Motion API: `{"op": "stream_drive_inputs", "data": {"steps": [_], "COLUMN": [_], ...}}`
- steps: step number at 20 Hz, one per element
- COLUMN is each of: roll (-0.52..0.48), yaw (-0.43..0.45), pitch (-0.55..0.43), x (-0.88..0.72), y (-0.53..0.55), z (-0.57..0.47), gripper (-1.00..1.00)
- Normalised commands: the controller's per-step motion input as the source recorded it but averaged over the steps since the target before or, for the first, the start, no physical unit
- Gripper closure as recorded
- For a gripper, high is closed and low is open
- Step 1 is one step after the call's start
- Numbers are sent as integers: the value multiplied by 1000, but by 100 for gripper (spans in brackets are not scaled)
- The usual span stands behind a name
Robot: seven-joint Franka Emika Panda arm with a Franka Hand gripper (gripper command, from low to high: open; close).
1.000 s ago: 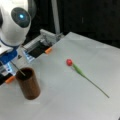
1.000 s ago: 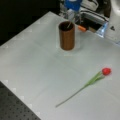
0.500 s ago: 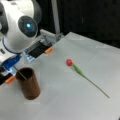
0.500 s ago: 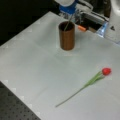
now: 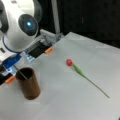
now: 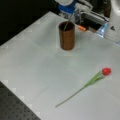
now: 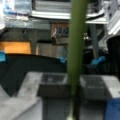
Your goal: Flower insertion into a vase
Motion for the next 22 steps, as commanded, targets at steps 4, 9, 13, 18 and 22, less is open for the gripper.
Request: {"op": "stream_drive_inputs", "data": {"steps": [4, 9, 13, 18, 22], "roll": [10, 20, 26, 34, 32], "yaw": [-135, -124, -142, -189, -182], "pitch": [128, 98, 115, 120, 77], "x": [488, 618, 663, 552, 398], "y": [48, 65, 71, 105, 107], "z": [-134, -232, -236, -157, -103], "gripper": [100, 100, 100, 100, 100]}}
